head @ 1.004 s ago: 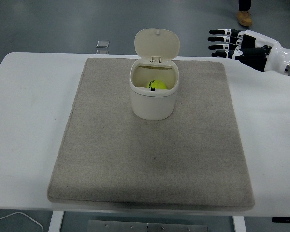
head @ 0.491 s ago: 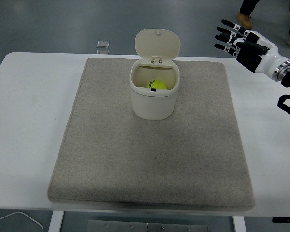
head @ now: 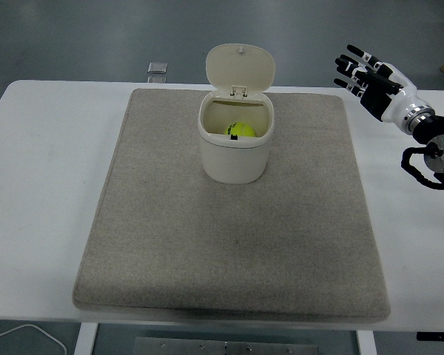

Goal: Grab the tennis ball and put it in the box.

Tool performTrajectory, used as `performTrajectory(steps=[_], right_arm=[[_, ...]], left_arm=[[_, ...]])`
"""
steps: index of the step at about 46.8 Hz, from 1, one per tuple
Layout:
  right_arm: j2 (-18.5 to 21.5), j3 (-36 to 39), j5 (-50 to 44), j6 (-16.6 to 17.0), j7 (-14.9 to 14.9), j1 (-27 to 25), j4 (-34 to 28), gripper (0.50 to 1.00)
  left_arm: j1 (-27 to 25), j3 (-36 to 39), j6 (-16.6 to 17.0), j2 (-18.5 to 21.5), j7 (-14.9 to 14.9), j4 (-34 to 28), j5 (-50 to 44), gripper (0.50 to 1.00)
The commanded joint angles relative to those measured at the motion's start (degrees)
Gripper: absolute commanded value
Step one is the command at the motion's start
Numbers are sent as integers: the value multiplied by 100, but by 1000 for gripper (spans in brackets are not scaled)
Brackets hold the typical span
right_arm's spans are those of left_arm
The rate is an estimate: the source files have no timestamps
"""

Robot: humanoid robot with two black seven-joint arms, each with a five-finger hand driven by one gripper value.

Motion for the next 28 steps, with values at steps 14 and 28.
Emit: performTrajectory(steps=[14,28], right_arm=[[2,-10,-10,60,13,-63,19,921],[2,-10,-450,499,22,-90,19,928]], left_arm=[[-1,0,-7,0,0,0,-5,992],[-1,0,-7,0,0,0,-4,992]])
